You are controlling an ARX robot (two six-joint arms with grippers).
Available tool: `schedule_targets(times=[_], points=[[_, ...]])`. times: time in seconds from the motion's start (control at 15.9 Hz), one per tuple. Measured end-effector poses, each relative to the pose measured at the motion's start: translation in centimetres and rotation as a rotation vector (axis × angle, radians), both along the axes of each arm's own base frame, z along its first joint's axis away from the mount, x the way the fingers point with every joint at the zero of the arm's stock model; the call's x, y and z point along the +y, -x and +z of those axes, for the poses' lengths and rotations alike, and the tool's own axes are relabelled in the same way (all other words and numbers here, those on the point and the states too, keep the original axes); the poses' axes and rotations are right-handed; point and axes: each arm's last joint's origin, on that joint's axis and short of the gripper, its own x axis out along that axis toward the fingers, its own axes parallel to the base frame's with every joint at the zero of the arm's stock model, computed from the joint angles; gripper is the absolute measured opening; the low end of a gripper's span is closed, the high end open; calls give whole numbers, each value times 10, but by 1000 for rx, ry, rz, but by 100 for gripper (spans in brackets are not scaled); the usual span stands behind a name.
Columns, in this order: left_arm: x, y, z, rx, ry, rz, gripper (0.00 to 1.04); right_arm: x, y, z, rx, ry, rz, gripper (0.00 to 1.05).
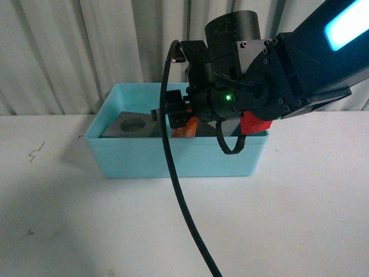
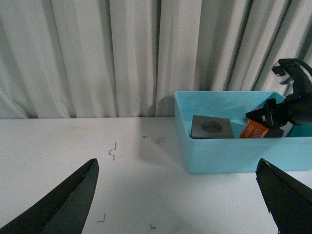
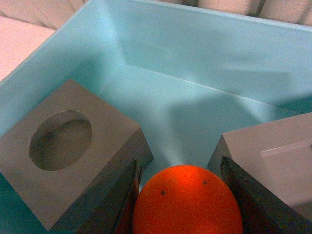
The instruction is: Place gray and orange parts in blue box
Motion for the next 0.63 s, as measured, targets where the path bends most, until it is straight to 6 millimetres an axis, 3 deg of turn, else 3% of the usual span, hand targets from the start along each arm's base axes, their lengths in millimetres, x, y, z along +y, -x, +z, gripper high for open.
schedule_targets(times=[0.25,0.57,0.63], points=[[0,0,0,0,0,0,98,0,0,-1,8,-2,-2,46],[0,0,0,0,0,0,98,0,0,0,-4,-11,2,100],[0,0,0,0,0,0,98,-1,3,0,-2,-10,2,98]])
